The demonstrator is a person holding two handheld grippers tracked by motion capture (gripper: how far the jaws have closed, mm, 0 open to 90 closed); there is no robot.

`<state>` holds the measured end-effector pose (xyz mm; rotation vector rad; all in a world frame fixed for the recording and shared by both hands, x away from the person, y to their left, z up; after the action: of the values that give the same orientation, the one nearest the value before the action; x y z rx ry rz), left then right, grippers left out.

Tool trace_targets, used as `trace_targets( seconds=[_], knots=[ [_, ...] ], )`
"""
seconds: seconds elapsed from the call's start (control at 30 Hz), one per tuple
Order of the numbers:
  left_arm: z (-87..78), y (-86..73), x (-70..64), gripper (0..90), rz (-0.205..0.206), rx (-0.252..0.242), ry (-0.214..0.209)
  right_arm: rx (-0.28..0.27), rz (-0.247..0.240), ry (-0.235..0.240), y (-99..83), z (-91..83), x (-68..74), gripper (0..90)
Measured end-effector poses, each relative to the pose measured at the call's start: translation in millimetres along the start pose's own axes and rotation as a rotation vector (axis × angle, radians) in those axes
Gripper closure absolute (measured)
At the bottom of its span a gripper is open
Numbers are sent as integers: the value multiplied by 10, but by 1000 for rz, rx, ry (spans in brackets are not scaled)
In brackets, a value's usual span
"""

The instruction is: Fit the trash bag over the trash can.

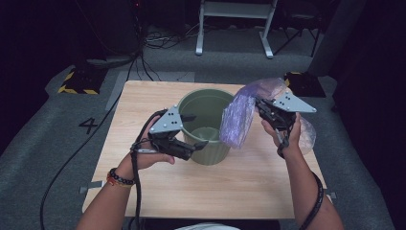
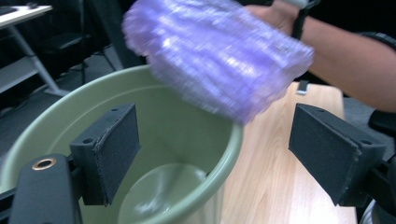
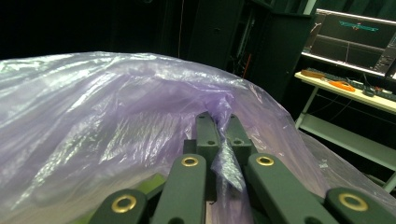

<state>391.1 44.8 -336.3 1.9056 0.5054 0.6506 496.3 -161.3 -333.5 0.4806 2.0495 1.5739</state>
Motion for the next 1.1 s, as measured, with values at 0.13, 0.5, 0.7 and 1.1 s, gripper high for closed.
trace_targets(
  seconds=[0.13, 0.5, 0.7, 1.1],
  knots=[
    [122, 99, -160, 158, 20, -7, -41, 8, -3, -5, 10, 38, 8, 887],
    [476, 173, -436, 319, 82, 37, -35, 3, -9, 12, 87, 109, 78, 888],
    [511, 171, -358, 511, 83, 39, 22, -12, -5, 31, 103, 98, 129, 888],
    [476, -19, 68, 821, 158, 137, 197, 1, -40, 100, 40, 140, 354, 887]
  ],
)
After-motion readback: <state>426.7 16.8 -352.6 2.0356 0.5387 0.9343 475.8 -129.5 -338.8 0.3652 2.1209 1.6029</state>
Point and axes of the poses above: each handheld gripper's, and its own axes: z roughly forward along the jaws, y roughly out of its top, x roughly to its left, the point moved 9 cm from there along z, roughly forward along the jaws, and after that the axes turned 15 degrees about y, right-handed, at the moved point
